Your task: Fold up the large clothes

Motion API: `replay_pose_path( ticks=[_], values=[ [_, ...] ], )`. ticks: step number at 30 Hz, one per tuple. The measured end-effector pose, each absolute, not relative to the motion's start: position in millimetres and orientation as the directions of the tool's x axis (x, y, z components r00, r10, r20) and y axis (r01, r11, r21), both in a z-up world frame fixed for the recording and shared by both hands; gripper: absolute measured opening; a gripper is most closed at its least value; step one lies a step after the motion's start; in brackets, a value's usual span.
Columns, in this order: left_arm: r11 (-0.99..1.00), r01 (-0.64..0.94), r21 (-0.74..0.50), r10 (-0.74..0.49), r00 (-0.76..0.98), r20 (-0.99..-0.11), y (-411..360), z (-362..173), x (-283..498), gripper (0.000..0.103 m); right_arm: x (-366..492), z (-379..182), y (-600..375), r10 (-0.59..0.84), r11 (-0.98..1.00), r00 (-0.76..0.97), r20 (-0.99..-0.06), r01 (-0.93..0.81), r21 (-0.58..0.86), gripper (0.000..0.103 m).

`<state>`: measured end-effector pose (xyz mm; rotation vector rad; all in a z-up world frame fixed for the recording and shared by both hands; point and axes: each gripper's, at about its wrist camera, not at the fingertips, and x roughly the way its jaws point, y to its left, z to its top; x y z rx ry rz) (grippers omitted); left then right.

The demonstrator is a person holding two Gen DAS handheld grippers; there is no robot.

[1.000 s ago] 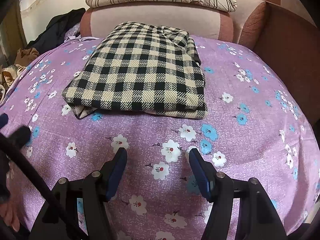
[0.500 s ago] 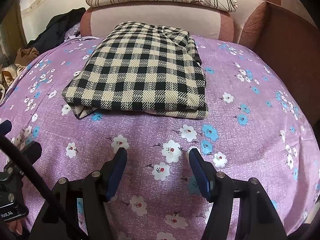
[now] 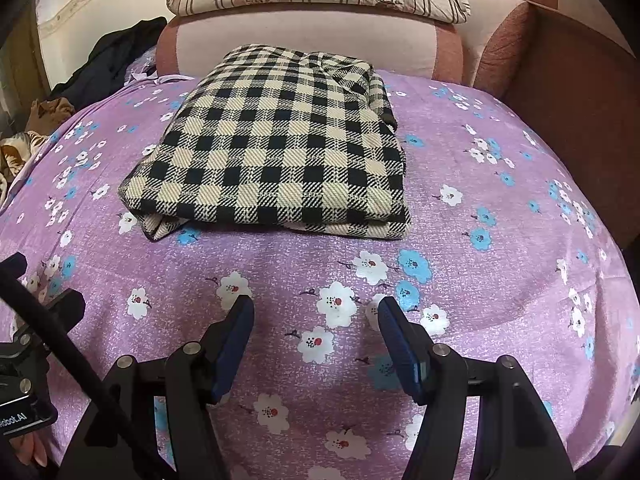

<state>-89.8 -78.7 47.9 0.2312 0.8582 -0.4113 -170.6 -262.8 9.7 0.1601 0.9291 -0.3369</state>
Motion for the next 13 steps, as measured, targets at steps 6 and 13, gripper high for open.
replay_pose_path(
  ticks=[6,13],
  values=[
    [0.901,0.433,0.029,-0.255,0.582,-0.772,-76.7,46.1,-89.9,0.103,-170.1,9.6,-263.4,-0.215,0.935,0.547,-0.809,0.355,-0.009,0.069],
    [0.908,0.414,0.065,-0.213,0.589,-0.779,-77.7,45.3,-89.0,0.103,-170.0,9.2,-261.9,-0.219,0.935,0.542,-0.811,0.354,-0.017,0.069]
  ],
)
